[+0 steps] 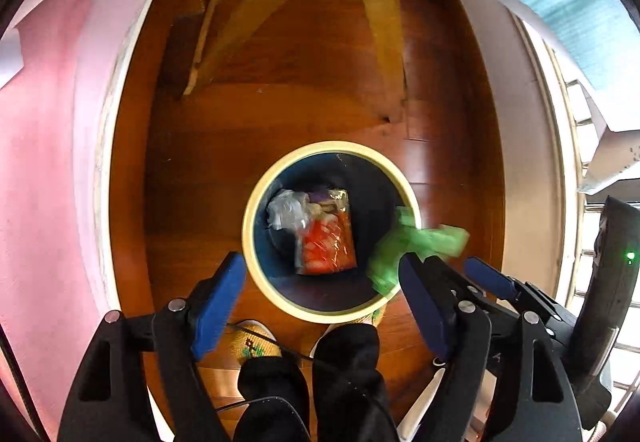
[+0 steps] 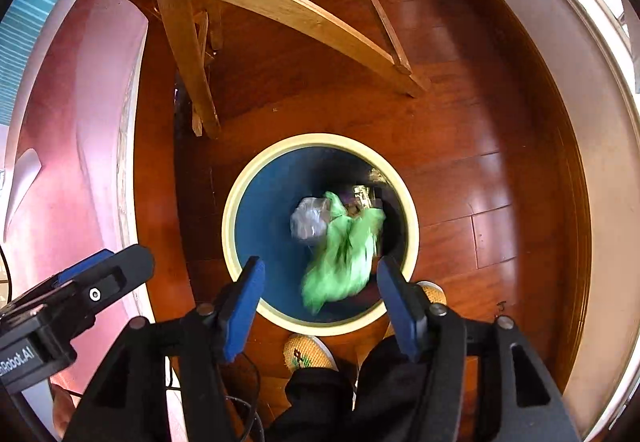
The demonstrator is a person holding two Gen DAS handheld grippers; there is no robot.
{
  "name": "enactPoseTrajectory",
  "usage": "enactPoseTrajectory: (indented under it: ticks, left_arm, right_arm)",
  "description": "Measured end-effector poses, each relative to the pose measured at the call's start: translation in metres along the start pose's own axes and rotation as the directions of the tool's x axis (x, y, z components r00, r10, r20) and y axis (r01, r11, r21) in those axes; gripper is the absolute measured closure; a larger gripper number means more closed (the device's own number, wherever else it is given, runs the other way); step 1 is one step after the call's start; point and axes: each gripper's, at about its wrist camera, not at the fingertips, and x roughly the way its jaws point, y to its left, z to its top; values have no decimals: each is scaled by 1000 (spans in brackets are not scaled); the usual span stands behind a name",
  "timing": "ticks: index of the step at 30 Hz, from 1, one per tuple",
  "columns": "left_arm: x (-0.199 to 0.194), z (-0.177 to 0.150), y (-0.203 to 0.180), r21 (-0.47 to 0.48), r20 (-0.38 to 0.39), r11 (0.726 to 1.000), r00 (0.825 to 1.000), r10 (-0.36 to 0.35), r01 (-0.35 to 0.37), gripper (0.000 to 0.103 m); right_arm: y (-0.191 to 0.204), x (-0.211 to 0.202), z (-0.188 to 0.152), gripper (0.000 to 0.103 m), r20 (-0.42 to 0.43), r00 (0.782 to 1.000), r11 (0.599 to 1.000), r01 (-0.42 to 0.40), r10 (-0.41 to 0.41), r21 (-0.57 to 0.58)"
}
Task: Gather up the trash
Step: 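Open both grippers to drop the glove and bag into the bin, then raise both tools from the bin and move them over the table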
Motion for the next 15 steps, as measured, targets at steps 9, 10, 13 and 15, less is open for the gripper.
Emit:
enactPoseTrajectory:
  ticks: [9,10,13,15]
  left_arm:
    - [-13,6,20,-47,14,998,999,37,-36,25]
    - [-16,6,22,-51,18,998,999,38,-37,25]
    - [-32,6,23,-55,36,998,999,37,-35,25]
    - [-46,5,22,-49,51,998,998,35,-33,25]
  right_arm:
    - [11,-12,3,43,7,1000,1000,14,-14,-25]
    - [13,-15,4,43,11,1000,999,17,-17,-27]
    - [19,-27,6,43,23,1000,999,18,-17,-33]
    - [24,-38,7,43,34,999,999,18,-16,-35]
